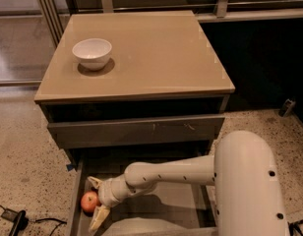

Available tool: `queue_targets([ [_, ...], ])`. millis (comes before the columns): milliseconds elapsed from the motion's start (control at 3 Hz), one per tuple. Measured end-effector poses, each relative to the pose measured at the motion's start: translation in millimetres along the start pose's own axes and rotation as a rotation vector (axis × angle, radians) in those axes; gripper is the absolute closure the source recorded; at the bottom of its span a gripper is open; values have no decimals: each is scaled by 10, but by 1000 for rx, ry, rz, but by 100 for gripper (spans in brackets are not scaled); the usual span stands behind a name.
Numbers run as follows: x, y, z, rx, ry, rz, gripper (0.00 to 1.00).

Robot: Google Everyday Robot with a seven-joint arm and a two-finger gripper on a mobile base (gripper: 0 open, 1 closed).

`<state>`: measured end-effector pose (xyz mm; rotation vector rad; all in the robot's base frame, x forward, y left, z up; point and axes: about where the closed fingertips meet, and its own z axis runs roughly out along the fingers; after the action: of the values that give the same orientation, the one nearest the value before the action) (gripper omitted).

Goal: Pick apple from middle drawer and place on counter

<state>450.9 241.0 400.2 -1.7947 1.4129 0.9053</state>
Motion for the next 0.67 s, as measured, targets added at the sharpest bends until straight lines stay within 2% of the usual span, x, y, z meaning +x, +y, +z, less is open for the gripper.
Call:
queue_targets([
  [333, 2, -6, 7, 0, 1, -1, 16],
  [667, 2, -5, 8, 0, 1, -1, 47],
])
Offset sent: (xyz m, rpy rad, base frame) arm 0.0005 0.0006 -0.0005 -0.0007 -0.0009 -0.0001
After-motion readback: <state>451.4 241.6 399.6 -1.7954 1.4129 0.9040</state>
